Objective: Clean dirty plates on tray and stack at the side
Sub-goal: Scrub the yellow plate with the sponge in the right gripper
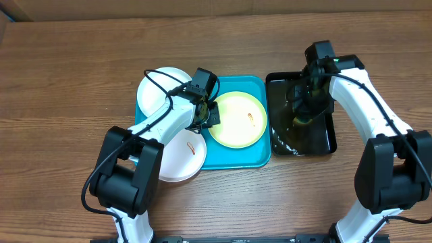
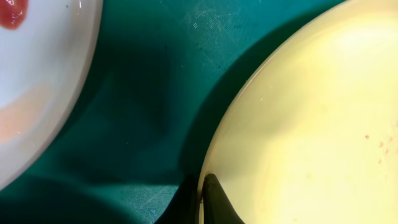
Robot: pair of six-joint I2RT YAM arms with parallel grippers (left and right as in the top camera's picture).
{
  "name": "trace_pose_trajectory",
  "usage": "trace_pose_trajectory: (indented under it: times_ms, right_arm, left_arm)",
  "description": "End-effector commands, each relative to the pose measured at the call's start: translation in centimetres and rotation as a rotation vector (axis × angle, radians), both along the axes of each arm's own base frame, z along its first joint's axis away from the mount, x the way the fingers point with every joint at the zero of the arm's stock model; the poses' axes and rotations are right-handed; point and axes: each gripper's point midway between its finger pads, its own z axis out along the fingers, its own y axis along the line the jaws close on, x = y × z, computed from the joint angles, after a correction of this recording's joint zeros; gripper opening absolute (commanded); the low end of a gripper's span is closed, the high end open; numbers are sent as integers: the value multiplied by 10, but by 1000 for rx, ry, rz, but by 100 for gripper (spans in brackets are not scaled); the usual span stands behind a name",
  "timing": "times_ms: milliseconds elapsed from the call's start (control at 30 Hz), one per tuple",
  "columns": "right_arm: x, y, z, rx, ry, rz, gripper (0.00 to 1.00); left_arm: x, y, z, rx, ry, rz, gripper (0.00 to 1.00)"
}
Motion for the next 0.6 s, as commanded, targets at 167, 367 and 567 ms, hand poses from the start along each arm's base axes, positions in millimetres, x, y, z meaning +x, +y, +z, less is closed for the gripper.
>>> trace_pose_trajectory:
  times_ms: [167,367,567]
  right_arm:
    - [1,17,9,-5,-30,52,4]
    - [1,6,10,-142,-44,67,4]
    - [4,-7,12,-226,-65,35,4]
  left_arm:
    - [-13,15,-13,39,71,57,4]
    - [-14,15,-13,41,73,56,4]
    - [-13,15,-13,39,69,56,4]
